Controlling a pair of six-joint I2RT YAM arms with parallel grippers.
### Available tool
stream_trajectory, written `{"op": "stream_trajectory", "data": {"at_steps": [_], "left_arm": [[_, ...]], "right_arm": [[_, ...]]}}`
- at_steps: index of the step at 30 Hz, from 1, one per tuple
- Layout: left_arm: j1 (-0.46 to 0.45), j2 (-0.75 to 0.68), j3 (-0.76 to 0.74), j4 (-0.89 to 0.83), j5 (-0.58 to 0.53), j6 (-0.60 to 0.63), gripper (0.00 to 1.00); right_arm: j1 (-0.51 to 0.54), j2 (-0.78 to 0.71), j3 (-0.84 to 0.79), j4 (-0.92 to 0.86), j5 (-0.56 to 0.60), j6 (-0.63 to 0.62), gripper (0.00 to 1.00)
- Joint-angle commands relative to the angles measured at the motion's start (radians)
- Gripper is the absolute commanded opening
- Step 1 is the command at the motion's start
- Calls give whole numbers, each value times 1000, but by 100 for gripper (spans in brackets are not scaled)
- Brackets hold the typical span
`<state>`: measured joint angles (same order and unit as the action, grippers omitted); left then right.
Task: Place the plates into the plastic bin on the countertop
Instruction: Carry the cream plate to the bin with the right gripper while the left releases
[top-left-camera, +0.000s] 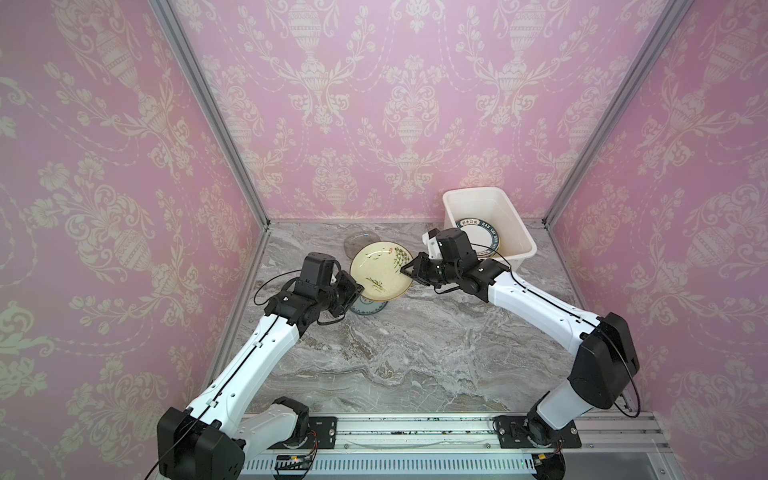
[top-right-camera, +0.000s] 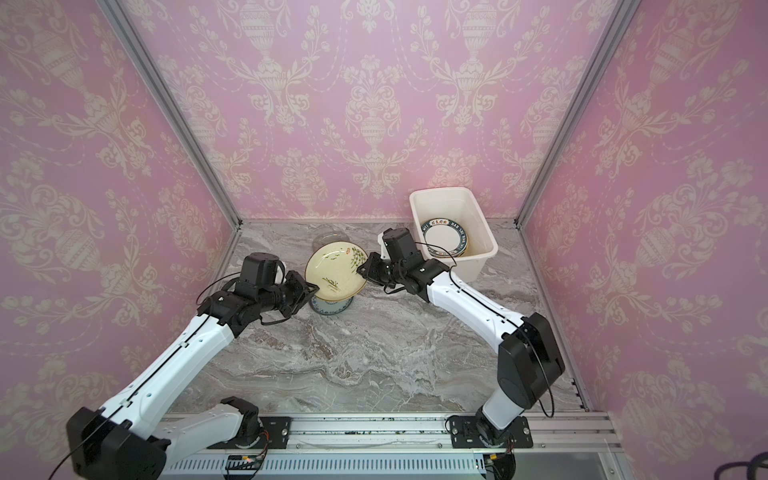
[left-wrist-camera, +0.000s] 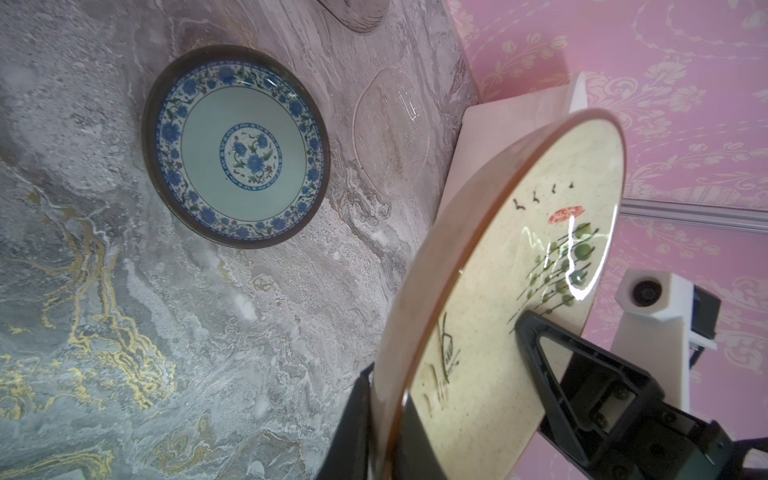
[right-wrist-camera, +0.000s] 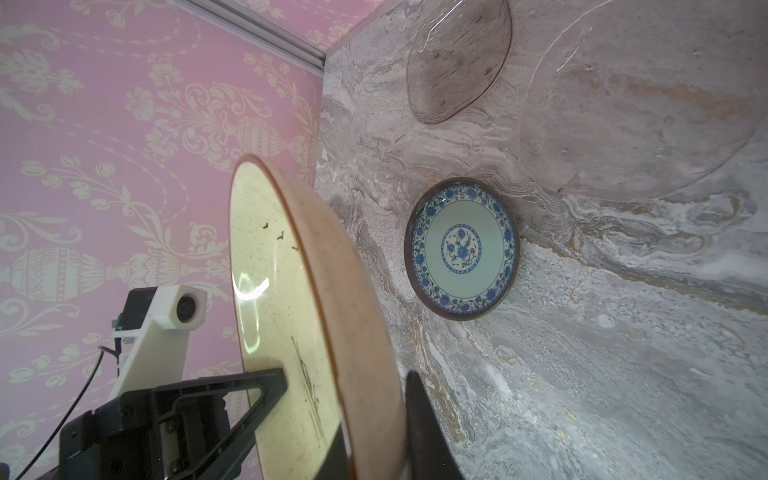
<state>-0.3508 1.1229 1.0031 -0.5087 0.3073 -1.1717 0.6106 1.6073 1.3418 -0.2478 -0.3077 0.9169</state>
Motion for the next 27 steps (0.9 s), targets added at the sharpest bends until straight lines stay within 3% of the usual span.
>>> {"op": "stream_trajectory", "data": {"at_steps": [1, 5, 9, 13, 21, 27], "left_arm": [[-17, -11, 89, 116, 17, 19, 37], [-17, -22, 134, 158, -12, 74, 61], [-17, -53, 146, 244, -57, 136, 70], [-17, -58, 175, 291, -55, 244, 87], [-17, 51, 319, 185, 55, 438, 98], [-35, 146, 404, 225, 186, 497, 99]], "right_arm": [[-18, -71, 65, 3, 19, 9, 0], [-80, -101, 106, -44, 33, 12, 0], [-172, -128, 155, -84, 49, 38, 0], [-289, -150, 169, -81, 73, 104, 0], [-507, -150, 83, 35, 151, 282, 0], [-593, -50, 88, 86, 205, 313, 0]]}}
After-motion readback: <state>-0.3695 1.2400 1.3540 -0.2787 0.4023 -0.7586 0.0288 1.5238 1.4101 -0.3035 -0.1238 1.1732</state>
